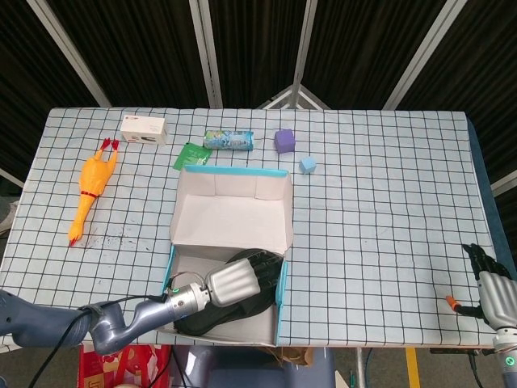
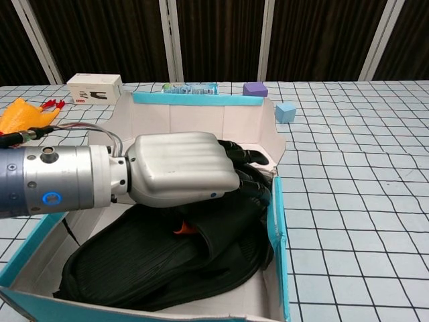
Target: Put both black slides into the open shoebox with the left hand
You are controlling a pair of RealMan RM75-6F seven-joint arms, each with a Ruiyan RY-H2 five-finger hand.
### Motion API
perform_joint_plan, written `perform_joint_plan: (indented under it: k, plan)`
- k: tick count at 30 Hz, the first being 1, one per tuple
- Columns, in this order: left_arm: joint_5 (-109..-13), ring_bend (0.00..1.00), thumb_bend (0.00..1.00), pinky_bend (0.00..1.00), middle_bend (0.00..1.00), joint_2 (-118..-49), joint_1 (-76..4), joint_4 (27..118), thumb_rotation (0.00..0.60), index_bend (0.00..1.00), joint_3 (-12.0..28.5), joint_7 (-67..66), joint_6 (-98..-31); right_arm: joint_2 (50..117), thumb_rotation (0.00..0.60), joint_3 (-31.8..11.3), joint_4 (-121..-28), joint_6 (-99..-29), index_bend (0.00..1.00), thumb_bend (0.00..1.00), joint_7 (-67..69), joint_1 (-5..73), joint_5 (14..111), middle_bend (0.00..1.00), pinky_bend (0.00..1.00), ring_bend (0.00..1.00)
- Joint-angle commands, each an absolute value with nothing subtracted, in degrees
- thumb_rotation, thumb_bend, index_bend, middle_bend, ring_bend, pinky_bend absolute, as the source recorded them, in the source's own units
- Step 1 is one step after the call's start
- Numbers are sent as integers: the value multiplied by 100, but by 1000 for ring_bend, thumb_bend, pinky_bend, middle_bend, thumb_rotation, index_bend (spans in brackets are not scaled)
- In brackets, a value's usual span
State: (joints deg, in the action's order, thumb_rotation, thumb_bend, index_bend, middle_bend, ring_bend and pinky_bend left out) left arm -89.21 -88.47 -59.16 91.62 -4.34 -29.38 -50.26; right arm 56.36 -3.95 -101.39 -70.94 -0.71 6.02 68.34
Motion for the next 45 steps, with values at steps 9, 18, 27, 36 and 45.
perform_joint_plan:
  k: [9,18,27,36,45]
  plan:
    - [-9236,29,464,188,360,-8669,-5791,9217,600,206,-423,-2489,-5181,5635,600,-402,-10150,-7052,0,246,-123,629,6792,25,131,101]
    - [-8992,119,472,179,445,-8461,-5726,9495,600,203,-285,-2085,-5005,5624,600,-422,-10159,-7026,0,245,-156,658,6751,25,131,101]
    - [-8850,136,473,213,406,-8219,-5772,9791,600,215,-115,-1888,-4792,5633,600,-417,-10170,-7022,0,245,-204,668,6739,25,131,101]
    - [-8620,279,472,417,425,-8187,-5803,9923,600,217,-33,-1868,-4500,5650,600,-407,-10156,-7037,0,246,-207,660,6744,24,131,102]
    - [-7915,338,473,457,489,-7965,-5930,10297,600,272,148,-1729,-4017,5650,600,-416,-10156,-7016,0,245,-220,677,6723,25,131,101]
